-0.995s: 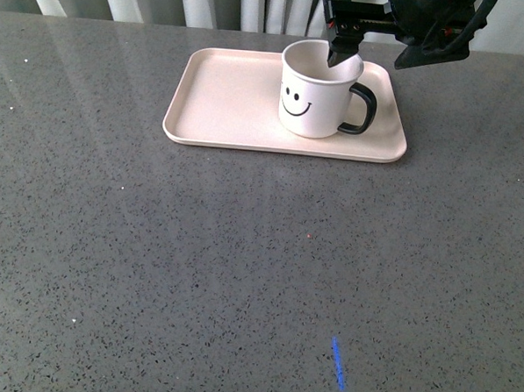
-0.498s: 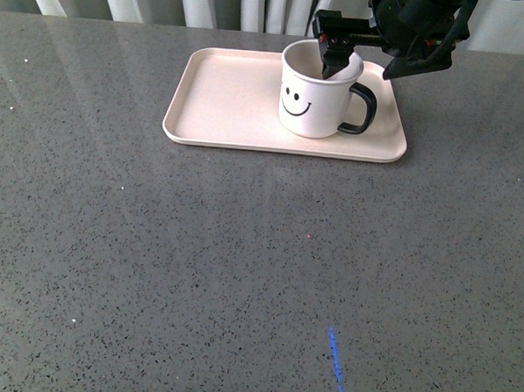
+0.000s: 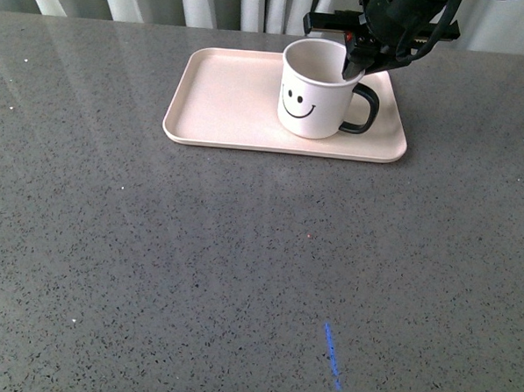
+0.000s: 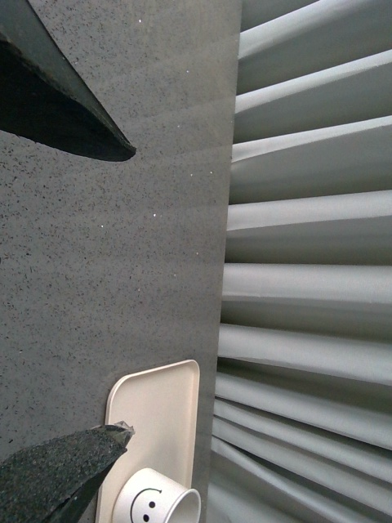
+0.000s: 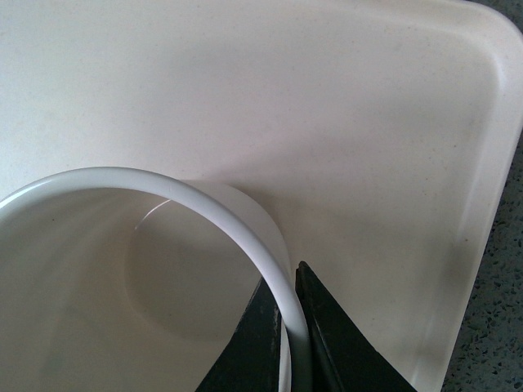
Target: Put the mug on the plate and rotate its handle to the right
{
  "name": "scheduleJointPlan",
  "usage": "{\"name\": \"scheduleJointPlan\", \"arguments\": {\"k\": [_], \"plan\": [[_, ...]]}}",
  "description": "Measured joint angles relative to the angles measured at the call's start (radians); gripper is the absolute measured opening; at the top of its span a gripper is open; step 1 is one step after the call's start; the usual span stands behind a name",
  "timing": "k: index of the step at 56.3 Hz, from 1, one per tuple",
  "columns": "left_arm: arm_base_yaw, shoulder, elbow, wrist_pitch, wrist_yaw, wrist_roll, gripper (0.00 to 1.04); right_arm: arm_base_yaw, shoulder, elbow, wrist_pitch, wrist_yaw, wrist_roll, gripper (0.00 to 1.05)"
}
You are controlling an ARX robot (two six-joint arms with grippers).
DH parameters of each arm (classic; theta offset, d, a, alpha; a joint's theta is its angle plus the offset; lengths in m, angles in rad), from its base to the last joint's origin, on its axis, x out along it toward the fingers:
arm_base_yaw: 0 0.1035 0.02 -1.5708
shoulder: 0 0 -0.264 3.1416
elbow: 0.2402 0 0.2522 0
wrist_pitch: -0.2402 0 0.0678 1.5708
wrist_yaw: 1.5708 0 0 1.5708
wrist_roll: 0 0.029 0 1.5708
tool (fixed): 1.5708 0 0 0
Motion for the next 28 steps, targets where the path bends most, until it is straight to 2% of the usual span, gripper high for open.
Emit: {"name": "scheduleJointPlan", "arguments": {"k": [15,28], "plan": [[0.000,0.000,0.000,0.000,0.000,0.000,0.96,-0.017,-0.008,0.023,-0.032,-0.026,-0.053,0.02],[0.000,0.000,0.000,0.000,0.000,0.000,0.96,-0.052,-0.012,0.109,-0.096,-0.093,-0.176,0.02]]}}
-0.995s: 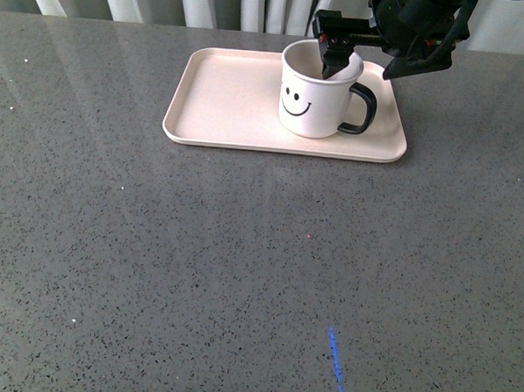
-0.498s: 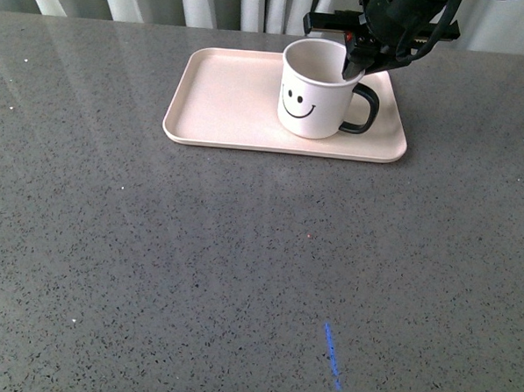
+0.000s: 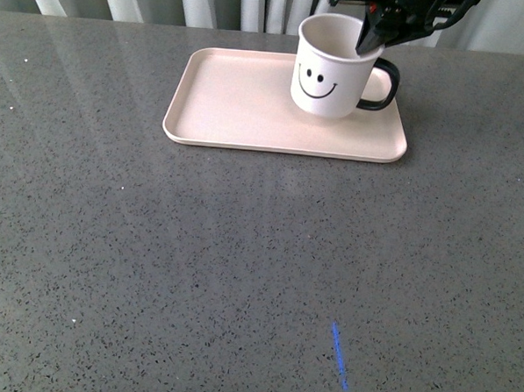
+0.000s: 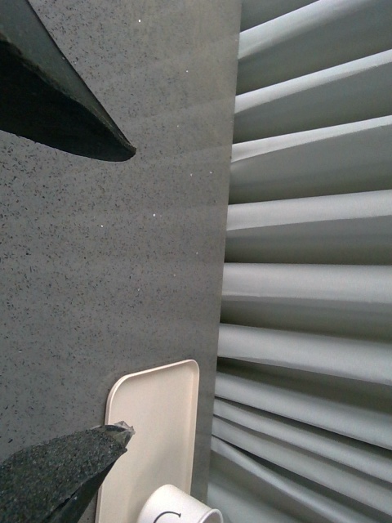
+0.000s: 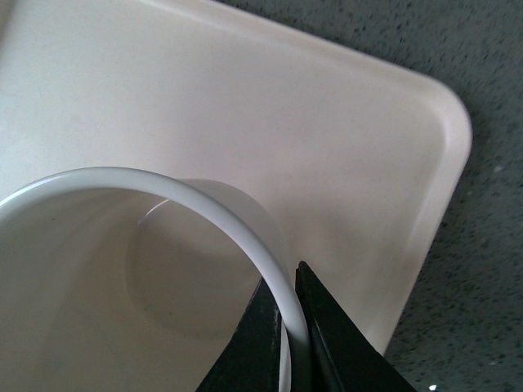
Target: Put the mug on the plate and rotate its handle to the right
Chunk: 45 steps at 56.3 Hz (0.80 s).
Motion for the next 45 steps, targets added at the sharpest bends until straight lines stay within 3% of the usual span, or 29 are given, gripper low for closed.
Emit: {"name": "scheduleJointPlan", "arguments": {"k": [22,45], "plan": [[0.000,0.000,0.000,0.000,0.000,0.000,0.96,-0.002,0.039,0.149,-0.095,-0.140,-0.301,0.02],[0.000,0.000,0.000,0.000,0.000,0.000,0.96,0.026,0.134,0.212,-0.144,-0.174,-0.375,0.02]]}}
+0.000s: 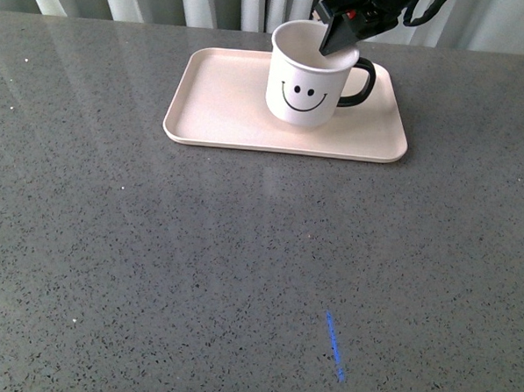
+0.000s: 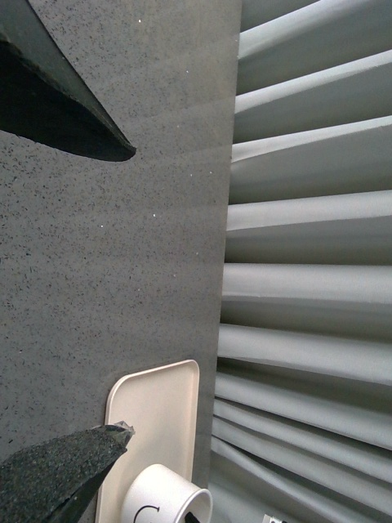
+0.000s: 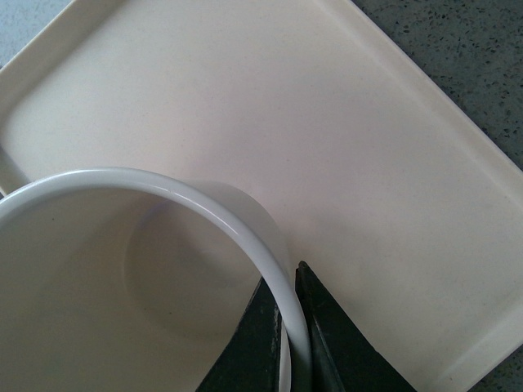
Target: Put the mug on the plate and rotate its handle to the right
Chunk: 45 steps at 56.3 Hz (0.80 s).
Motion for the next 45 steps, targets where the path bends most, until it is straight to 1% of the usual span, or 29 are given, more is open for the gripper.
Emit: {"name": "scheduleJointPlan", "arguments": {"k": [45], "plan": [[0.000,0.000,0.000,0.000,0.000,0.000,0.96,0.000,0.072,0.089,-0.070,0.011,-0.094,0.02]]}}
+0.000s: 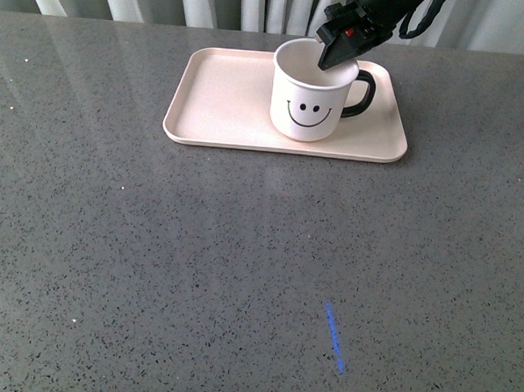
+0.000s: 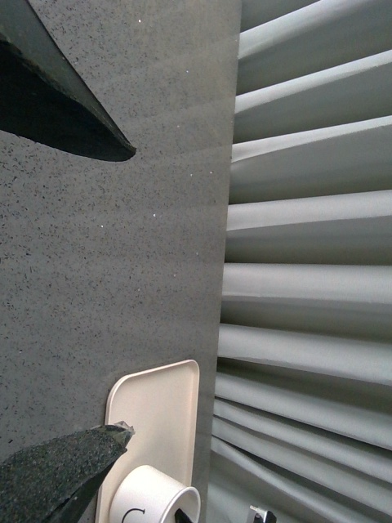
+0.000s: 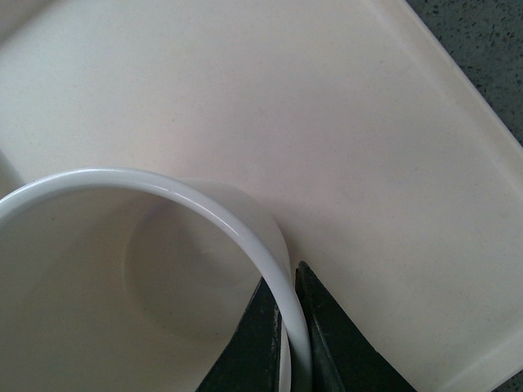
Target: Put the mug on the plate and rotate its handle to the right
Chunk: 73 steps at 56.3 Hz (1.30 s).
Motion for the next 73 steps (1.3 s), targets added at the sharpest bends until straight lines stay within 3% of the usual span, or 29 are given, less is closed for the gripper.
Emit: {"name": "scheduleJointPlan", "arguments": {"k": [18,46,56,62,73], "plan": [[0.000,0.000,0.000,0.000,0.000,0.000,0.96,-0.003,0.011,0.006,0.000,0.004,-0.009,0.02],[0.000,0.000,0.000,0.000,0.000,0.000,0.96,-0.004,0.008,0.005,0.003,-0.001,-0.034,0.68],[0.000,0.000,0.000,0.000,0.000,0.000,0.96,-0.016,-0.091,-0.118,0.119,-0.027,-0.024,0.96],[0.000,0.000,0.000,0.000,0.000,0.000,0.96,-0.028,-0.209,-0.262,0.246,-0.074,-0.003,0.95],[0.000,0.000,0.000,0.000,0.000,0.000,0.96,-0.035,-0.272,-0.303,0.267,-0.082,0.006,0.96]]}}
